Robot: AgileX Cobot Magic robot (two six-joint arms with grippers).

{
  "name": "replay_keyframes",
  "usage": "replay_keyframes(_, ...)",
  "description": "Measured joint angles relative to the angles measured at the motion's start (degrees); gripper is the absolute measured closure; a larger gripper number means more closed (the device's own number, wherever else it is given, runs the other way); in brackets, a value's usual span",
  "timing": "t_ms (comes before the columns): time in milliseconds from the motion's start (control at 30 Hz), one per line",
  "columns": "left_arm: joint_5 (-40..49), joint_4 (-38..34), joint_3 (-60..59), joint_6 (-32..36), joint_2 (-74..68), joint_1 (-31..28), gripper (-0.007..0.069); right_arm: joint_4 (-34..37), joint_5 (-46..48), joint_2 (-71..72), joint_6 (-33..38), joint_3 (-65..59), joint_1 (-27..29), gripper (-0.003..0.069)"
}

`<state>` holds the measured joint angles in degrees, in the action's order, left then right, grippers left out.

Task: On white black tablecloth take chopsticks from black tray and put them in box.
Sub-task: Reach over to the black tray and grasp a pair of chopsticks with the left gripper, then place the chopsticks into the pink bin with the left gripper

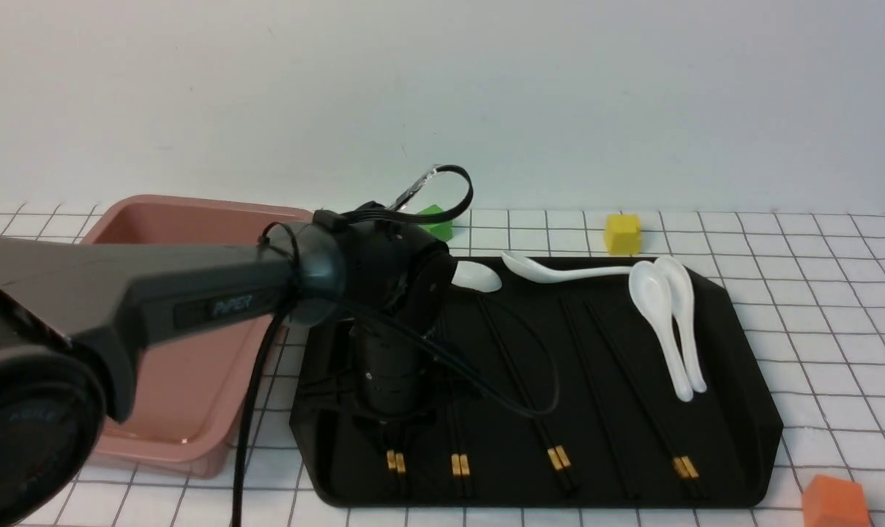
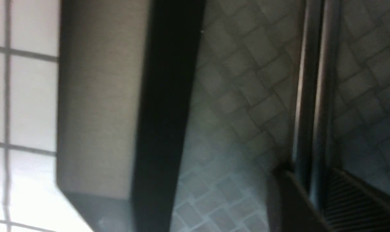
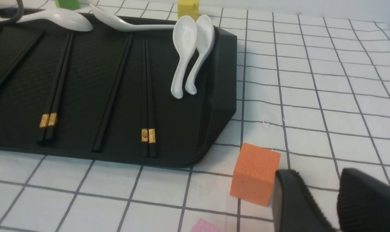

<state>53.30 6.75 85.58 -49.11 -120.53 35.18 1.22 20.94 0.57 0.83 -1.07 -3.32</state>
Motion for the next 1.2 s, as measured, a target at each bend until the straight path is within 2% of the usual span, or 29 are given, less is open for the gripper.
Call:
replay_keyframes(33,0.0,0.06,0.0,-0.49,0.06,0.0,0.051,0.0,0.0,0.0,0.0,0.0,0.0,0.0423)
replay_keyframes(200,0.06,0.49,-0.62,-1.91,1.5,0.1,0.0507,0.0,0.0,0.0,0.0,0.0,0.0,0.0423)
replay_keyframes(367,2.53,0.43,-1.04,-0.38,9.42,0.1,0.0507,0.0,0.0,0.0,0.0,0.0,0.0,0.0423)
replay_keyframes(500,5.34,-0.46,-1.04,6.74,21.75,-3.14,0.0507,0.0,0.0,0.0,0.0,0.0,0.0,0.0423)
replay_keyframes(633,11.08,-0.55,-1.04,17.91,28.53,-12.17,0.0507,0.0,0.0,0.0,0.0,0.0,0.0,0.0421)
replay_keyframes(667,11.45,-0.63,-1.04,19.1,28.7,-12.73,0.0507,0.0,0.0,0.0,0.0,0.0,0.0,0.0421)
replay_keyframes(700,14.39,-0.87,-1.04,23.37,29.41,-17.74,0.0507,0.0,0.0,0.0,0.0,0.0,0.0,0.0421)
replay_keyframes(833,13.68,-1.15,-2.64,30.87,28.28,-26.35,0.0507,0.0,0.0,0.0,0.0,0.0,0.0,0.0421)
replay_keyframes(967,9.02,-1.27,-5.21,36.06,25.11,-29.92,0.0507,0.0,0.0,0.0,0.0,0.0,0.0,0.042)
replay_keyframes(1200,5.51,-1.08,-5.66,39.8,17.07,-30.24,0.0489,0.0,0.0,0.0,0.0,0.0,0.0,0.042)
